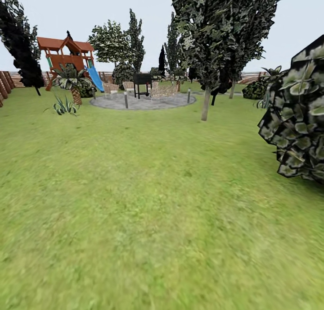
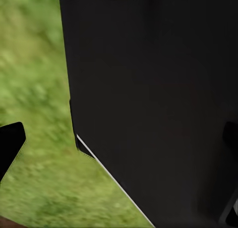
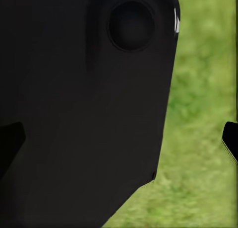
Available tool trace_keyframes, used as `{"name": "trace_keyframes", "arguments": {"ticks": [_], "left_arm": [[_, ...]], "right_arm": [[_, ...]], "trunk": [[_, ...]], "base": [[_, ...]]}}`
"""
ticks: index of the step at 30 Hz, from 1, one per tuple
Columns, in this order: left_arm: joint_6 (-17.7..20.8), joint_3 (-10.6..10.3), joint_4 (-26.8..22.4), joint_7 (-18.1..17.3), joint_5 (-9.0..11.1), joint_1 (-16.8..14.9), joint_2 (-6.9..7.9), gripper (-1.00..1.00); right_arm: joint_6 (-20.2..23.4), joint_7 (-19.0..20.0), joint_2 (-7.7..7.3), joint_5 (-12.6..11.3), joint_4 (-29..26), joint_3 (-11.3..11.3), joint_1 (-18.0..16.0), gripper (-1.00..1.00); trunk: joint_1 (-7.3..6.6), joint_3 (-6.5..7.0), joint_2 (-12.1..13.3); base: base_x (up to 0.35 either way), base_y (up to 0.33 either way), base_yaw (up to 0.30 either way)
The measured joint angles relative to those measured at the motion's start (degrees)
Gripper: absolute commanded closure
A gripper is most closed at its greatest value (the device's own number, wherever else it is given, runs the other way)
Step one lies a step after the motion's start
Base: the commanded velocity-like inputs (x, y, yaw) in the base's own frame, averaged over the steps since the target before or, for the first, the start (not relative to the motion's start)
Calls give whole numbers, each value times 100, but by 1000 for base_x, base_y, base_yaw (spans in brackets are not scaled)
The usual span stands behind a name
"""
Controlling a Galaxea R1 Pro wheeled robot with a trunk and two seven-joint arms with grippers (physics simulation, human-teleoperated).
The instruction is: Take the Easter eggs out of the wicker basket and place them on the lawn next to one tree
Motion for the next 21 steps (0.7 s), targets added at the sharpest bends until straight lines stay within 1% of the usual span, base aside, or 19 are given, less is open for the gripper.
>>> {"name": "trace_keyframes", "arguments": {"ticks": [13, 21], "left_arm": [[-1, 0, -1, 0, 0, 0, 0, -100], [-2, 0, 0, 0, 0, 0, 0, -100]], "right_arm": [[-7, 0, 21, 0, -1, 0, 0, -100], [-6, 27, 0, -8, 0, 0, 0, -100]], "trunk": [[0, 0, 0], [0, 0, 0]], "base": [[321, 0, 0], [321, 0, 0]]}}
